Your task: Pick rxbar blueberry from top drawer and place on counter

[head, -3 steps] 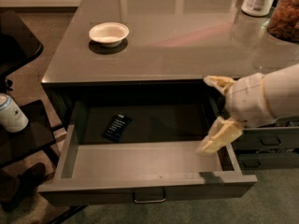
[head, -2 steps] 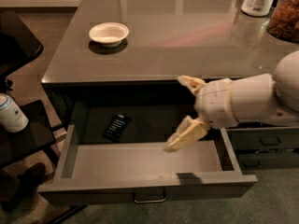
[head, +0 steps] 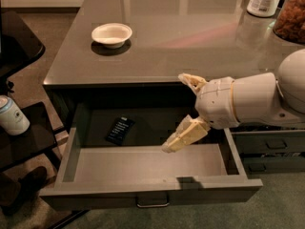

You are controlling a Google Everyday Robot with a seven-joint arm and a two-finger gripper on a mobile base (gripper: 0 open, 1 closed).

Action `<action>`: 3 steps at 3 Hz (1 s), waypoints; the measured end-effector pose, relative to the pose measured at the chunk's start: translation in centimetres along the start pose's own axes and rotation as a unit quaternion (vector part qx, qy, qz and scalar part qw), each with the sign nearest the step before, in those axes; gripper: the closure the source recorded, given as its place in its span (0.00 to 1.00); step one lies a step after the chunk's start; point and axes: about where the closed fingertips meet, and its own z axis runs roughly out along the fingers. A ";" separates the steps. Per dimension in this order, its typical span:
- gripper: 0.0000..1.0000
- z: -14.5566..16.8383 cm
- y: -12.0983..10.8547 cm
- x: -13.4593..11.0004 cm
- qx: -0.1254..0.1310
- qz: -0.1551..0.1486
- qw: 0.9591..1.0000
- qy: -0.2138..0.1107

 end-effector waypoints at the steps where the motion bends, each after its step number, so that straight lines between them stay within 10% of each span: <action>1: 0.00 2.8 -0.4 1.5 -0.006 0.005 1.000 0.023; 3: 0.00 14.8 -0.7 8.5 -0.062 0.055 0.991 0.103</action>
Offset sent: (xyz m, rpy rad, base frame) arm 0.0837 0.0640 -0.1750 -0.1943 0.2364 -0.0151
